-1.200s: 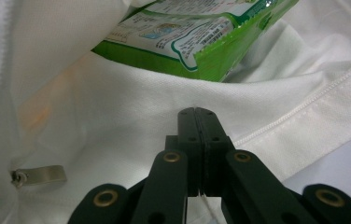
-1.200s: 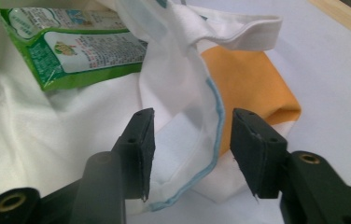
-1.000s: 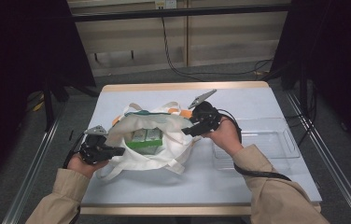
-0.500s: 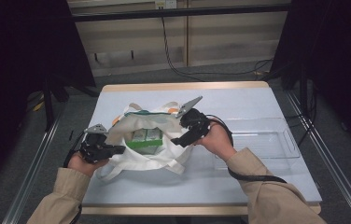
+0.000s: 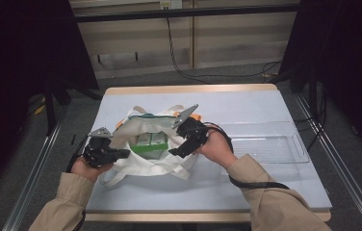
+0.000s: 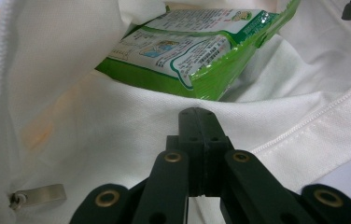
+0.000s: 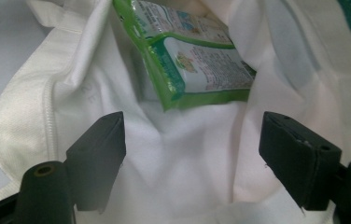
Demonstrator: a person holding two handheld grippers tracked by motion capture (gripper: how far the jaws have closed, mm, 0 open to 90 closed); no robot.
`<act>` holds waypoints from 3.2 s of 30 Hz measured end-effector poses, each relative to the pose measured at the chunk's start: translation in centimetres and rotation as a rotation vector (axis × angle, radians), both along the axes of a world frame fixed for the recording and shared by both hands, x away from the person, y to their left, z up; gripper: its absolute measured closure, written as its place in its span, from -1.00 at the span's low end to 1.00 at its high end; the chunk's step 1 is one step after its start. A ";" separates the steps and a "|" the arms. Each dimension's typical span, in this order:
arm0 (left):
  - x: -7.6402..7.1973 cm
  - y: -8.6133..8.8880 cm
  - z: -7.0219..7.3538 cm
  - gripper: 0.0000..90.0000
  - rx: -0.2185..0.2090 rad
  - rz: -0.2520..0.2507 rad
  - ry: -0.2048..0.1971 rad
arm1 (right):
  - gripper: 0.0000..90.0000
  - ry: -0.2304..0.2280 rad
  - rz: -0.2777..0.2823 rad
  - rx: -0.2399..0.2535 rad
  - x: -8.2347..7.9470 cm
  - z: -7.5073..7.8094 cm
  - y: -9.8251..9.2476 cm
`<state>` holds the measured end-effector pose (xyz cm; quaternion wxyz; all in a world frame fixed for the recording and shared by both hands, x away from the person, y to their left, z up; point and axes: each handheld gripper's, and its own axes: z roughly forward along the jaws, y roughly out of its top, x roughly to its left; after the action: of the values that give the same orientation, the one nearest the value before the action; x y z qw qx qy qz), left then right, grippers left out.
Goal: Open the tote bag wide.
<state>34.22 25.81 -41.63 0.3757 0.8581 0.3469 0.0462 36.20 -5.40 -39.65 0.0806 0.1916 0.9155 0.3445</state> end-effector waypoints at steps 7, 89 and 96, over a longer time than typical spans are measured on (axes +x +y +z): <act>0.0 0.0 0.0 1.00 -0.002 -0.002 -0.002 | -0.51 -0.013 0.036 -0.013 -0.2 0.2 1.1; -0.4 -3.8 1.0 1.00 -0.037 -0.083 -0.045 | 0.55 -0.023 0.071 -0.018 -0.4 2.7 1.4; -0.4 -3.7 1.1 1.00 -0.041 -0.076 -0.049 | 0.03 -0.062 0.088 -0.045 -0.3 1.7 2.7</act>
<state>33.81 22.14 -40.56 0.4033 0.8613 0.3057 0.0457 35.90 -2.71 -37.92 0.0980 0.1387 0.9276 0.3327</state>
